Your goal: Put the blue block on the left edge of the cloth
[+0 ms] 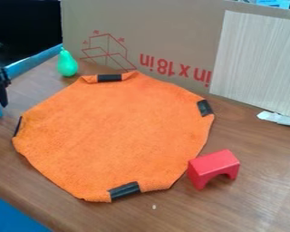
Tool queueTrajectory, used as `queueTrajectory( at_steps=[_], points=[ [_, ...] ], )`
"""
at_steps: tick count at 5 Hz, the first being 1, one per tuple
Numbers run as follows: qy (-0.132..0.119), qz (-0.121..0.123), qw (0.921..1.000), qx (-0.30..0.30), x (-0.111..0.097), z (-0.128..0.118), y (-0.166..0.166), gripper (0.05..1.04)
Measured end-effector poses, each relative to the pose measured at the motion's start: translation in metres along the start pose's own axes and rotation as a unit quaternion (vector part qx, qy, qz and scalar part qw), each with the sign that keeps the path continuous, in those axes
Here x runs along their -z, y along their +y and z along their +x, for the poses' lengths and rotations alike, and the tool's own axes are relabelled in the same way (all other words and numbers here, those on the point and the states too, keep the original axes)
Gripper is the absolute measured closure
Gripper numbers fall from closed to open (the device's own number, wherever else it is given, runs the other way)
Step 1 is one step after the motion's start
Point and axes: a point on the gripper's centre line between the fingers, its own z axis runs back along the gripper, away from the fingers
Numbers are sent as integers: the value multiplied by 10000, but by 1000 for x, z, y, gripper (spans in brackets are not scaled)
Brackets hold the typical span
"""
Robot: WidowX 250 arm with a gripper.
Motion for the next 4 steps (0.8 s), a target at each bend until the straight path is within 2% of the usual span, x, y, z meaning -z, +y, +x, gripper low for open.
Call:
queueTrajectory(
  at_steps=[1, 2, 3, 4],
  points=[
    [-29, 104, 9995, 285, 0, 0, -2, 383],
    [-131, 238, 9970, 719, 1, 0, -8, 512],
    [-152, 233, 9956, 893, 1, -1, -11, 512],
    [-77, 66, 9947, 1020, -1, -5, -23, 511]
  ],
)
